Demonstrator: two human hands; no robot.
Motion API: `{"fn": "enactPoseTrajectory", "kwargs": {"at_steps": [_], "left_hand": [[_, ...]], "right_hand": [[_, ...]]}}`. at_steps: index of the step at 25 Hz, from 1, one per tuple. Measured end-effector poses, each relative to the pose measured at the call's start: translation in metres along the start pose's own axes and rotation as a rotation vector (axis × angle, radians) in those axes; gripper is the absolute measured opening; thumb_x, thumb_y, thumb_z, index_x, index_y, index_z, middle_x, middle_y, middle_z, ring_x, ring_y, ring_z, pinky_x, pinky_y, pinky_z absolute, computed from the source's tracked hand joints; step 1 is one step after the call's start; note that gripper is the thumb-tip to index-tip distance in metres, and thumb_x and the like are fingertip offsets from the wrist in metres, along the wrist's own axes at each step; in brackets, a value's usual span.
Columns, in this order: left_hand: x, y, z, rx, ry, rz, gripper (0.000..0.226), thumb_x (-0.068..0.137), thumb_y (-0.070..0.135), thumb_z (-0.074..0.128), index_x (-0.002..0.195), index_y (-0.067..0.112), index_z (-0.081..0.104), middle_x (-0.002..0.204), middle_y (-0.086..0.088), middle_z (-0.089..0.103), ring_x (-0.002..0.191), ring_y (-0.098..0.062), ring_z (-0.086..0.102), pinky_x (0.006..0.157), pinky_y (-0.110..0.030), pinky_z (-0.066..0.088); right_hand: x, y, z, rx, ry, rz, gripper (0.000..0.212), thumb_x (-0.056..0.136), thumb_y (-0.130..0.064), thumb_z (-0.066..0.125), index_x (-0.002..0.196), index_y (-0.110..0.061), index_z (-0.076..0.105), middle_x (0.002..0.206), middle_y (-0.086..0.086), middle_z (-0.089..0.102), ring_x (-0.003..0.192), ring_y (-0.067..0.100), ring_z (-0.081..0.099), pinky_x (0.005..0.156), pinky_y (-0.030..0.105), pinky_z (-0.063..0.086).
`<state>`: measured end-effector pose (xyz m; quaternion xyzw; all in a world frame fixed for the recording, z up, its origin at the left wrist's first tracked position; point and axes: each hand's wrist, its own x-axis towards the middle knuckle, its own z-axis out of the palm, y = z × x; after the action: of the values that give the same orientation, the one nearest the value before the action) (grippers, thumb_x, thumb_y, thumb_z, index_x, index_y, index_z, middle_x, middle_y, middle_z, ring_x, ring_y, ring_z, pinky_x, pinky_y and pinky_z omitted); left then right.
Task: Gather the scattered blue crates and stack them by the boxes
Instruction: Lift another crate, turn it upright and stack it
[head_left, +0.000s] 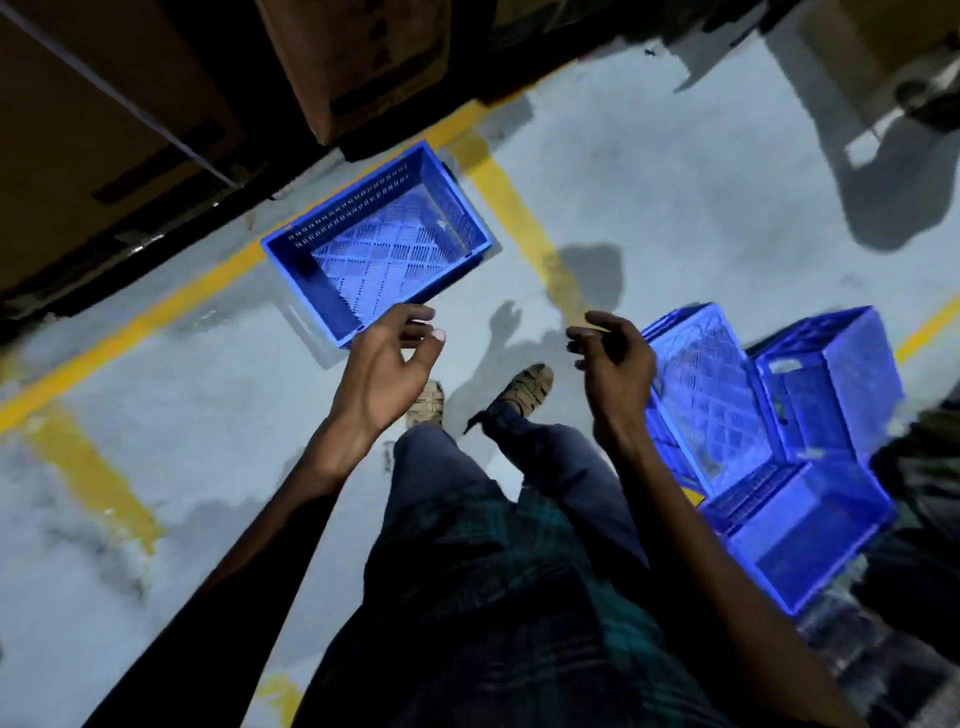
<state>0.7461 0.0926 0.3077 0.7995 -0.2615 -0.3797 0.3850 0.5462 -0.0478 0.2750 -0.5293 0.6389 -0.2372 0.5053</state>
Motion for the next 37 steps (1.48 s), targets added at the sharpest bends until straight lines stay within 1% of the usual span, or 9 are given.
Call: {"fn": "enactPoseTrajectory", "kwargs": {"at_steps": [4, 7, 10, 12, 15, 17, 21, 31, 37], "left_hand": [[-0.042, 0.039, 0.010, 0.133, -0.130, 0.188, 0.023, 0.094, 0.022, 0.062, 0.114, 0.014, 0.066, 0.097, 0.005, 0.069, 0.085, 0.019, 0.058, 0.078, -0.008, 0.045], [-0.057, 0.076, 0.040, 0.175, -0.185, 0.304, 0.022, 0.094, 0.027, 0.061, 0.114, 0.018, 0.065, 0.098, 0.010, 0.069, 0.091, 0.013, 0.059, 0.081, -0.016, 0.045], [-0.080, 0.116, 0.081, 0.135, -0.209, 0.382, 0.019, 0.095, 0.024, 0.062, 0.112, 0.018, 0.066, 0.096, 0.011, 0.068, 0.089, 0.018, 0.058, 0.074, -0.005, 0.043], [-0.099, 0.143, 0.129, 0.110, -0.299, 0.475, 0.017, 0.094, 0.019, 0.063, 0.111, 0.016, 0.066, 0.096, 0.005, 0.070, 0.085, 0.019, 0.059, 0.070, -0.001, 0.041], [-0.125, 0.176, 0.205, 0.071, -0.489, 0.517, 0.016, 0.093, 0.019, 0.065, 0.108, 0.022, 0.068, 0.098, -0.001, 0.074, 0.091, 0.003, 0.066, 0.084, -0.023, 0.055], [-0.165, 0.210, 0.289, 0.091, -0.712, 0.572, 0.016, 0.090, 0.031, 0.065, 0.105, 0.031, 0.069, 0.098, 0.000, 0.075, 0.098, -0.012, 0.069, 0.092, -0.042, 0.055], [-0.174, 0.231, 0.310, -0.003, -0.778, 0.599, 0.023, 0.084, 0.046, 0.061, 0.104, 0.035, 0.068, 0.101, 0.000, 0.076, 0.099, -0.023, 0.070, 0.090, -0.047, 0.053], [-0.128, 0.278, 0.431, 0.180, -1.105, 0.603, 0.029, 0.084, 0.039, 0.065, 0.107, 0.023, 0.070, 0.103, 0.000, 0.076, 0.103, -0.018, 0.071, 0.097, -0.049, 0.052], [-0.069, 0.314, 0.501, 0.346, -1.232, 0.573, 0.017, 0.095, 0.020, 0.063, 0.111, 0.015, 0.068, 0.103, -0.004, 0.075, 0.099, -0.021, 0.070, 0.086, -0.037, 0.052]], "right_hand": [[-0.040, -0.009, -0.078, 0.154, 0.078, -0.007, 0.018, 0.085, -0.010, 0.062, 0.100, -0.015, 0.071, 0.087, 0.013, 0.076, 0.072, 0.022, 0.069, 0.075, 0.046, 0.055], [-0.072, -0.013, -0.143, 0.177, 0.145, -0.058, 0.016, 0.090, -0.008, 0.059, 0.101, -0.015, 0.069, 0.087, 0.008, 0.075, 0.075, 0.016, 0.070, 0.069, 0.028, 0.056], [-0.093, -0.005, -0.212, 0.159, 0.188, -0.103, 0.013, 0.084, -0.025, 0.063, 0.095, -0.026, 0.070, 0.091, 0.008, 0.076, 0.080, 0.022, 0.073, 0.069, 0.027, 0.053], [-0.108, 0.006, -0.276, 0.173, 0.292, -0.126, 0.013, 0.083, -0.023, 0.062, 0.095, -0.023, 0.068, 0.090, 0.009, 0.075, 0.074, 0.016, 0.072, 0.065, 0.020, 0.050], [-0.141, 0.034, -0.359, 0.194, 0.439, -0.094, 0.018, 0.091, -0.008, 0.058, 0.098, -0.023, 0.065, 0.086, 0.003, 0.074, 0.065, 0.005, 0.068, 0.061, 0.016, 0.047], [-0.186, 0.071, -0.432, 0.250, 0.707, -0.052, 0.020, 0.092, -0.011, 0.054, 0.098, -0.026, 0.064, 0.088, 0.002, 0.075, 0.068, 0.006, 0.069, 0.061, 0.015, 0.048], [-0.205, 0.087, -0.448, 0.424, 0.864, -0.021, 0.021, 0.097, -0.003, 0.051, 0.103, -0.018, 0.065, 0.080, -0.004, 0.076, 0.066, 0.009, 0.068, 0.059, 0.017, 0.051], [-0.206, 0.136, -0.469, 0.634, 1.243, 0.242, 0.017, 0.096, -0.005, 0.055, 0.100, -0.017, 0.066, 0.072, -0.009, 0.076, 0.058, 0.004, 0.065, 0.054, 0.016, 0.047], [-0.125, 0.137, -0.481, 0.604, 1.211, 0.404, 0.019, 0.096, 0.000, 0.052, 0.096, -0.015, 0.064, 0.067, -0.010, 0.074, 0.055, 0.002, 0.065, 0.054, 0.015, 0.048]]}}
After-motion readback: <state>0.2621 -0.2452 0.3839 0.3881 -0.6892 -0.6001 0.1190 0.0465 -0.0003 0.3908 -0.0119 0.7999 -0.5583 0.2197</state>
